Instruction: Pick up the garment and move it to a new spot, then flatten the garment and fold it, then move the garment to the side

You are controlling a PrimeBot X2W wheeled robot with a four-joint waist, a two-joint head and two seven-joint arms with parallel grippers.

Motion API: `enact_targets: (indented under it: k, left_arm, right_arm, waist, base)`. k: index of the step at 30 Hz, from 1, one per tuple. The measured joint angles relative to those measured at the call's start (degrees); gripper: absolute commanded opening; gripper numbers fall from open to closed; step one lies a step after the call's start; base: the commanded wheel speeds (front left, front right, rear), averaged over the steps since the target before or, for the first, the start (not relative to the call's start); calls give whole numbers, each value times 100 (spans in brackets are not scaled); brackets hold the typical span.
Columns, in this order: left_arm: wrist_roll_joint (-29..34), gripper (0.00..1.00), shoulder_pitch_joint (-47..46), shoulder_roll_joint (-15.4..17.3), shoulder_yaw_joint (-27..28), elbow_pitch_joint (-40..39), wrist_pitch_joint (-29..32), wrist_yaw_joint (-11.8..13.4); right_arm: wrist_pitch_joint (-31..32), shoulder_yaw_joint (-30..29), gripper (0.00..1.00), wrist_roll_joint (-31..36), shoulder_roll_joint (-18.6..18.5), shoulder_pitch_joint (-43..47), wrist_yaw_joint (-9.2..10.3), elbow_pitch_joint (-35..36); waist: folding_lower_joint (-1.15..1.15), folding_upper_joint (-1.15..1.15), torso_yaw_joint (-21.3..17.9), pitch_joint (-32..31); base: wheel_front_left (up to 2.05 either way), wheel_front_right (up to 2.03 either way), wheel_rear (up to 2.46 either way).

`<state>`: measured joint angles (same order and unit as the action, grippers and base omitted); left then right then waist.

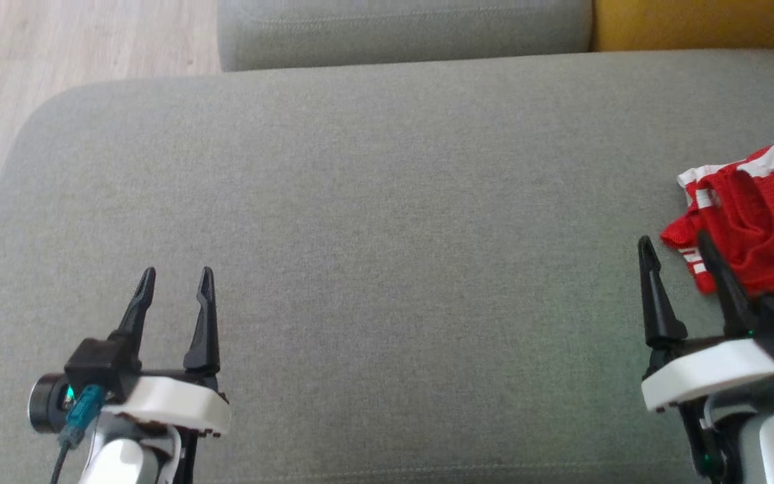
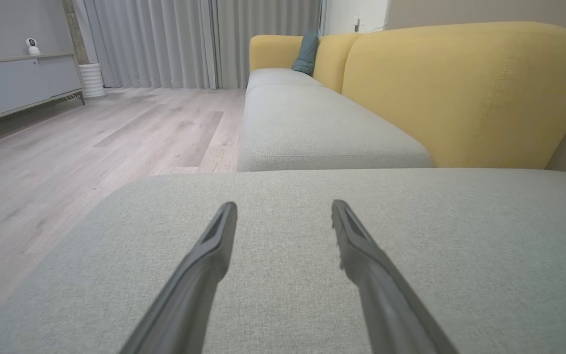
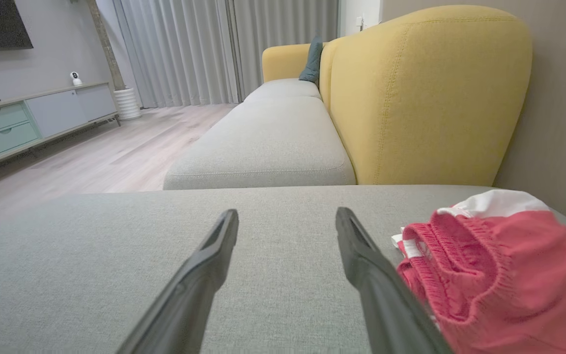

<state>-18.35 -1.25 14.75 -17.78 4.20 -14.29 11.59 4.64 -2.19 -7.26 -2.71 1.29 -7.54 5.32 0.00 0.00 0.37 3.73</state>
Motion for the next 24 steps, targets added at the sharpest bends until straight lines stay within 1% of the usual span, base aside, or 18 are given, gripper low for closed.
enact_targets:
  k: [11, 24]
  left_arm:
    - [-4, 100, 31, 63, -18, 18, 7, 1]
    - [-44, 100, 98, 110, -53, 22, 16, 3]
  right_arm:
    - [48, 1, 100, -134, 5, 86, 0, 10]
    - [47, 9, 100, -177, 7, 85, 0, 10]
  waist:
    - [0, 0, -66, -186]
    - [0, 0, -58, -152]
  base:
    - [0, 0, 0]
    - [0, 0, 0]
